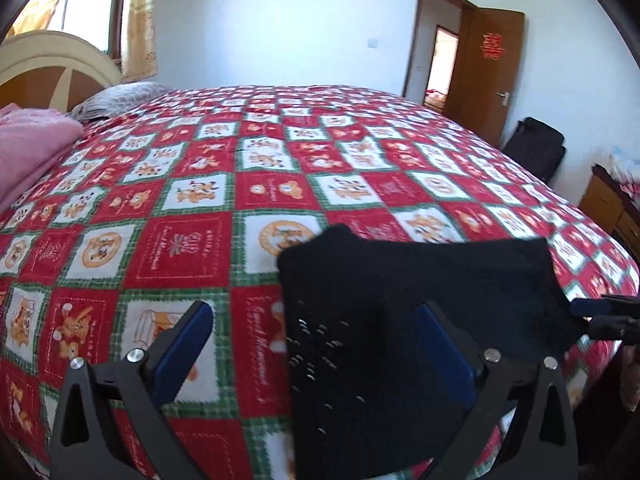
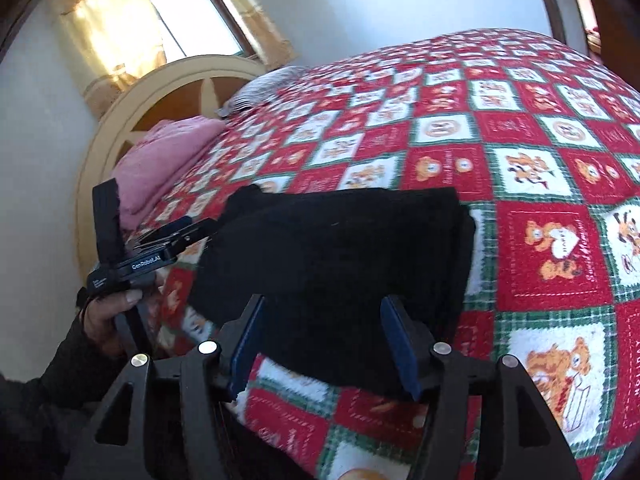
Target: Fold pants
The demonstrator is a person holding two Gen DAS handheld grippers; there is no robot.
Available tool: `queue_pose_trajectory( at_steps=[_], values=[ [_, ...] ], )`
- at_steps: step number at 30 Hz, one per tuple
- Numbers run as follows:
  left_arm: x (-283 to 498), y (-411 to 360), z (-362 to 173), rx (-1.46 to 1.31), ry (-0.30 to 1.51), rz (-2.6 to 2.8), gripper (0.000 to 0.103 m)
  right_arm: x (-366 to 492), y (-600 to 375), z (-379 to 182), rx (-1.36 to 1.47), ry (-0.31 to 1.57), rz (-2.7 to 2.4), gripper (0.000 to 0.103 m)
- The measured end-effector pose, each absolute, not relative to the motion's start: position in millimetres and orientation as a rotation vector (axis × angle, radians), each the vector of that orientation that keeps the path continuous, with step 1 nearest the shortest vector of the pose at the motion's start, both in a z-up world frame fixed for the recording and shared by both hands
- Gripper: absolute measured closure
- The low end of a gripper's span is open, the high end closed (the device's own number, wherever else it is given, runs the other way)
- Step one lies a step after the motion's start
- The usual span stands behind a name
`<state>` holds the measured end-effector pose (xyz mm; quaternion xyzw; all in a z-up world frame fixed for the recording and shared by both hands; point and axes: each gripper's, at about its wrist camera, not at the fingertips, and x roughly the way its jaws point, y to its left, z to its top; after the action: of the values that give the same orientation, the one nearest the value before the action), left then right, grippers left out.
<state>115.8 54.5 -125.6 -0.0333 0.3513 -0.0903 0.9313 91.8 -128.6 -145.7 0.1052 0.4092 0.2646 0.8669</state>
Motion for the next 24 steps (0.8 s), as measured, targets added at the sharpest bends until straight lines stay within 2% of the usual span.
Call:
queue_pose_trajectory(
  at_steps=[7,16,24],
  values=[
    [121.3,37.1,-156.2,-0.018,0.806,-0.201,0.0,95.0,-131.7,-164.5,0.225,0.929,0.53,0.042],
    [117.9,37.3,-156.9,-0.038,0.799,-0.206,0.0,131.5,-114.4,-127.5,0.214,0.798,0.582,0.041],
    [118.5,38.3,-158.8,-0.046,0.804,-0.215,0.0,178.7,-126.3,-161.6,0.305,0.898,0.508,0.041]
  ],
)
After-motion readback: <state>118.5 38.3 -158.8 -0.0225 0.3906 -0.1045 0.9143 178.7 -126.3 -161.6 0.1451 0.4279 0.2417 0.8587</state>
